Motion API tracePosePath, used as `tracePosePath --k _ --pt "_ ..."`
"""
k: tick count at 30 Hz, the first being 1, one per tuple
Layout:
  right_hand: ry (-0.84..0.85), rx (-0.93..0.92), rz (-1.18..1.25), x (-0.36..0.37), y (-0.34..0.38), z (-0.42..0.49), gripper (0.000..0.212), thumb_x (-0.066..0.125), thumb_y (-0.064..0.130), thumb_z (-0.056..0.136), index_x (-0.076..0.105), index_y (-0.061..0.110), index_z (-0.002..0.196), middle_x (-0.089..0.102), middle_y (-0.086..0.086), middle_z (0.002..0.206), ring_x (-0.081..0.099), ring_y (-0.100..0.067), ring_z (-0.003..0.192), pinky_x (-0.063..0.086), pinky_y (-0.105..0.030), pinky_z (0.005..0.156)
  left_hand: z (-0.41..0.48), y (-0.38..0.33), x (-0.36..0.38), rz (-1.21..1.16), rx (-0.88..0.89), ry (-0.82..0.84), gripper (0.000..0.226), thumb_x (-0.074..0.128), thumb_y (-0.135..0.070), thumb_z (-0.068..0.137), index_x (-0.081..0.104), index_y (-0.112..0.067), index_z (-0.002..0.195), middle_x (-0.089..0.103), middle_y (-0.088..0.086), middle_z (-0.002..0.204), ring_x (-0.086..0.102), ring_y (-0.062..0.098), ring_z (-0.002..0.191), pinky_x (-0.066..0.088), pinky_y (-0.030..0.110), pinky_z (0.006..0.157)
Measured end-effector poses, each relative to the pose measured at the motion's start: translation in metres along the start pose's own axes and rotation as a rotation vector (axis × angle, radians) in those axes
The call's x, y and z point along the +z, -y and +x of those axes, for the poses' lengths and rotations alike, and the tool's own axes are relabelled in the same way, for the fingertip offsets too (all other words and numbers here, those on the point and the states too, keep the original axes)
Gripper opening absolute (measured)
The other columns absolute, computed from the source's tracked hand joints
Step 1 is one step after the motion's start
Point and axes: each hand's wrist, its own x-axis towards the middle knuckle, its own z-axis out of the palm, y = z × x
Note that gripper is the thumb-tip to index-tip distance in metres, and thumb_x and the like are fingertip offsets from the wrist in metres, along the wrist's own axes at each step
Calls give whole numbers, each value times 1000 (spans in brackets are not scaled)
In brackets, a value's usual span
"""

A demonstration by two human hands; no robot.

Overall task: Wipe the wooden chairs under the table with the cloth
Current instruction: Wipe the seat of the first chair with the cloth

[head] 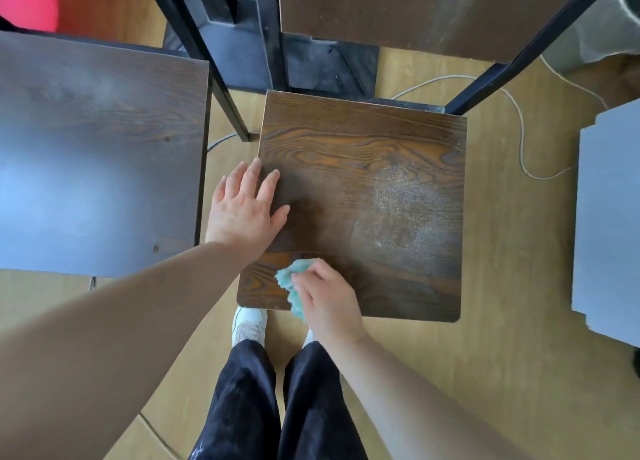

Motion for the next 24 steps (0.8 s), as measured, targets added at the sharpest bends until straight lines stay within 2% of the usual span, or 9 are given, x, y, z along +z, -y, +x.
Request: tracePosePath --k 2,4,6,9,12,16,18,24 --pt "-213 87 64 -41 -18 14 13 61 10 92 72 11 99 60 2 99 57 -10 86 47 -19 76 10 -1 -1 6 3 13 64 32 -58 99 25 -25 154 19 8 163 13 31 149 20 51 120" --pt "-417 175 43 -88 -52 37 11 66 7 88 74 9 95 62 -2 95 58 -12 82 43 -17 75 20 -1 -3 12 2 19 65 30 -59 99 24 -25 154 17 7 163 11 30 149 19 51 121" --pt "-527 277 -21 -130 -91 66 10 69 6 84 74 8 92 62 -6 92 60 -17 81 37 -15 72 29 -1 -5 11 -8 13 65 32 -59 98 25 -25 154 18 7 163 12 30 149 19 51 121" --pt "-562 453 -54 -176 -142 102 13 64 10 90 73 8 98 60 -8 101 61 -24 87 41 -19 75 42 -4 -9 -22 -42 -1 65 38 -57 98 29 -24 152 20 7 162 15 31 148 21 52 120" --pt "-582 539 -57 -197 -167 132 17 59 14 94 71 9 106 58 -7 110 60 -22 93 39 -17 72 52 -13 -11 -32 -57 -4 64 38 -57 98 30 -23 152 20 8 162 15 31 148 21 52 120" --pt "-574 572 -33 -196 -170 162 20 58 18 97 70 15 112 57 -2 113 62 -22 97 56 -32 80 58 -24 -11 -40 -69 -9 65 34 -58 98 28 -24 153 18 8 163 11 30 149 19 51 121" --pt "-589 592 -18 -193 -169 168 22 58 19 96 69 18 115 58 -2 113 63 -23 98 58 -37 81 61 -28 -10 -36 -77 -7 65 33 -58 98 27 -24 154 17 8 163 10 29 150 17 50 121" --pt "-572 586 -85 -189 -170 171 25 57 19 98 66 20 121 58 -4 117 63 -23 101 58 -32 78 63 -34 -6 -37 -58 -17 65 33 -57 98 29 -23 153 19 10 163 12 30 149 19 50 121"
